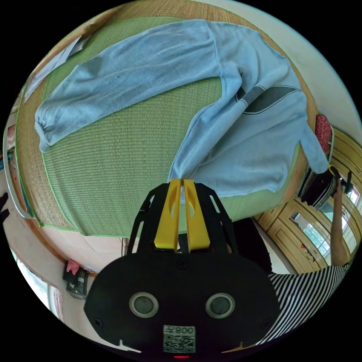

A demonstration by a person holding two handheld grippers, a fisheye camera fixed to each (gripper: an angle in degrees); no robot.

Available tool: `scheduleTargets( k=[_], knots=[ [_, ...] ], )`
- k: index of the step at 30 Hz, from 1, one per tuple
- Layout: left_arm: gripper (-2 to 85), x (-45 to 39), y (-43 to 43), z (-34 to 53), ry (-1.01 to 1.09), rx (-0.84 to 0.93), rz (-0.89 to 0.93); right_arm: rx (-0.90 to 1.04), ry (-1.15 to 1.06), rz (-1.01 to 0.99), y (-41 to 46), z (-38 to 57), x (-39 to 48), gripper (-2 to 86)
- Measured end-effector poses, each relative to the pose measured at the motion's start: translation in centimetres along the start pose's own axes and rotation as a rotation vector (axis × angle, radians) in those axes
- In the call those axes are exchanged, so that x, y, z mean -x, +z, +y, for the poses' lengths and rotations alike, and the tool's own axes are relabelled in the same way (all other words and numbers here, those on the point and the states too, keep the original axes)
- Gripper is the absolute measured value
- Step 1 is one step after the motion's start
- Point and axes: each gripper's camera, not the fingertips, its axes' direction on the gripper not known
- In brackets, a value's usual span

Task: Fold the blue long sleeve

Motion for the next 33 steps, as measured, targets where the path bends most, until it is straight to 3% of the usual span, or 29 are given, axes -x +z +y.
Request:
scheduleTargets(
  k=[4,7,11,14,17,20,25,33],
  knots=[
    [1.2,-2.0,-0.4,0.1,-0.013,0.008,-0.060,-0.025,0.142,-0.079,-2.9,-5.3,-8.3,5.0],
    [1.2,-2.7,-0.3,-0.1,-0.037,0.011,-0.068,-0.061,0.146,-0.132,-1.7,-6.2,-9.2,7.6],
    [1.1,-2.4,-0.1,-0.5,-0.051,0.026,-0.066,-0.021,-0.007,-0.346,3.6,-3.2,-4.2,9.0],
    [1.2,-1.6,-0.3,-0.8,-0.063,0.028,-0.044,0.154,-0.188,-0.462,10.2,3.1,4.4,9.2],
    [1.3,-0.9,-0.5,-1.2,-0.061,0.032,-0.022,0.318,-0.276,-0.444,15.8,9.2,11.4,9.8],
    [1.4,-0.4,-0.7,-1.5,-0.039,0.036,-0.005,0.335,-0.198,-0.510,17.7,11.3,13.7,9.9],
    [1.4,0.8,-0.6,-2.0,-0.024,0.037,0.036,0.369,-0.175,-0.377,19.3,10.2,15.5,6.9],
    [1.2,3.2,-1.4,-2.5,-0.021,0.002,0.096,0.220,-0.178,-0.277,14.9,7.5,15.6,9.9]
  ],
)
